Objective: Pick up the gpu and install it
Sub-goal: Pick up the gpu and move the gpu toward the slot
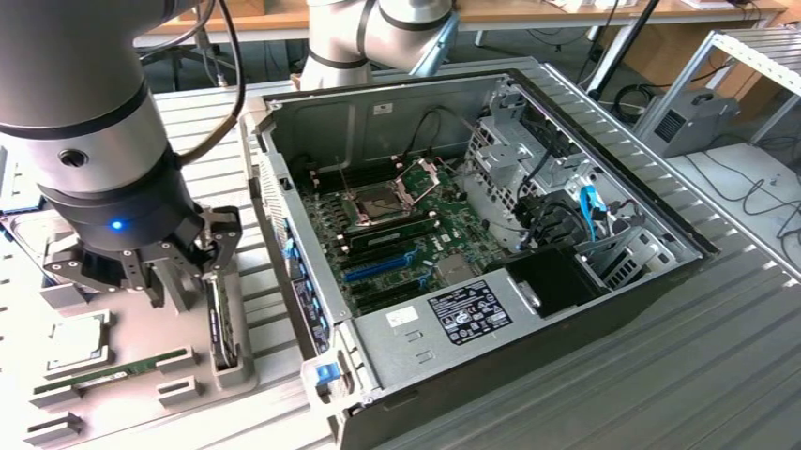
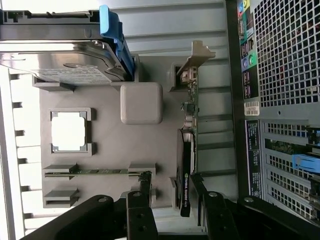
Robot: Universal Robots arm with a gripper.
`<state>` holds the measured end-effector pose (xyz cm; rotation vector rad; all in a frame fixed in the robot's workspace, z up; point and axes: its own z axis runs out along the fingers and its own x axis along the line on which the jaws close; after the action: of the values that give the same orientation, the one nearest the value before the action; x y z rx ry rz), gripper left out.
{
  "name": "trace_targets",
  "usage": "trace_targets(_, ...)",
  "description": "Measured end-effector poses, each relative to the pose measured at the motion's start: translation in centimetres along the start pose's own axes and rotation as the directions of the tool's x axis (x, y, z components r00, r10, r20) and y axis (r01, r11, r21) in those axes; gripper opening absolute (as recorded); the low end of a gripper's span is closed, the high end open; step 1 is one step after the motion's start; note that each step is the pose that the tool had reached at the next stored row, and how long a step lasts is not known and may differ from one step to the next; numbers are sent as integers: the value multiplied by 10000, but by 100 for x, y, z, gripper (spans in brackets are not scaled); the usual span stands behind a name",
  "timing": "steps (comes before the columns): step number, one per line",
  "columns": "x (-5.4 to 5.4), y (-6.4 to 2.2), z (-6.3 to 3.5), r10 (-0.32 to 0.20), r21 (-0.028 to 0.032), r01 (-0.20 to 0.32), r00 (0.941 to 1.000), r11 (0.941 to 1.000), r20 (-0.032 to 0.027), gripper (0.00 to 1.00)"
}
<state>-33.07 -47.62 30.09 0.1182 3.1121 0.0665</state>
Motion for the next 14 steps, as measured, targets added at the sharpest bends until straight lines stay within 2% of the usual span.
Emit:
trace_targets(6, -48, 2, 20, -4, 67, 4, 10000, 10000, 5, 44)
trace_targets(14, -127, 7, 51, -5, 118, 5, 10000, 9999, 9, 44)
